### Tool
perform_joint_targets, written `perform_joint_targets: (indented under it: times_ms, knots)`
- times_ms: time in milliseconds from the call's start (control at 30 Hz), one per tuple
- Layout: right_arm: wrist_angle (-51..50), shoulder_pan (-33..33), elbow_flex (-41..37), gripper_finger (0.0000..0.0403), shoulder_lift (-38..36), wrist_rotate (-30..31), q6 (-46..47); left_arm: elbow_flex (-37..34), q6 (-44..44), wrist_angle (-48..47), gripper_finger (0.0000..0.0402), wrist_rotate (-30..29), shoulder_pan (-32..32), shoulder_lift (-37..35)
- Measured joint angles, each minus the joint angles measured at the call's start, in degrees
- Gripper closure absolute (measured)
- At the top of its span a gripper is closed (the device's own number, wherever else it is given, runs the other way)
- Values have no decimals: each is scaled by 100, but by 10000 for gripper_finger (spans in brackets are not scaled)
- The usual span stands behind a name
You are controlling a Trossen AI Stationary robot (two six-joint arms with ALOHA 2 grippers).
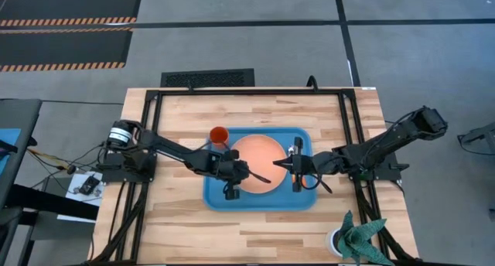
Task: Pick and place plate/cup/fork/spoon on tray
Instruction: Adjust the light orange plate on the blue serving tray, then return to Home Position
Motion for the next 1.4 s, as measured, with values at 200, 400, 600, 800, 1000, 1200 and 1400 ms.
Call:
perform_joint_targets:
  times_ms: [200,400,600,800,1000,1200,1400]
  knots:
    - [-10,0,-2,398,1,-4,-1,43,-48,-91,401,256,-7,27]
    - [-19,0,-2,397,1,-7,-1,41,-107,-279,401,461,-135,69]
    - [-17,0,-2,396,1,-7,-1,41,-223,-379,401,506,-212,69]
    - [-12,0,-2,396,1,-7,-1,41,-232,-319,401,506,-195,-245]
    - [36,-104,-4,396,1,-112,-46,-76,-93,-5,401,589,-162,-1167]
    - [68,-733,-7,399,1,-1066,15,-1277,36,1575,401,1019,-192,-2320]
    - [154,-1561,-7,400,-36,-2395,-304,-2477,-37,2093,401,550,-180,-3464]
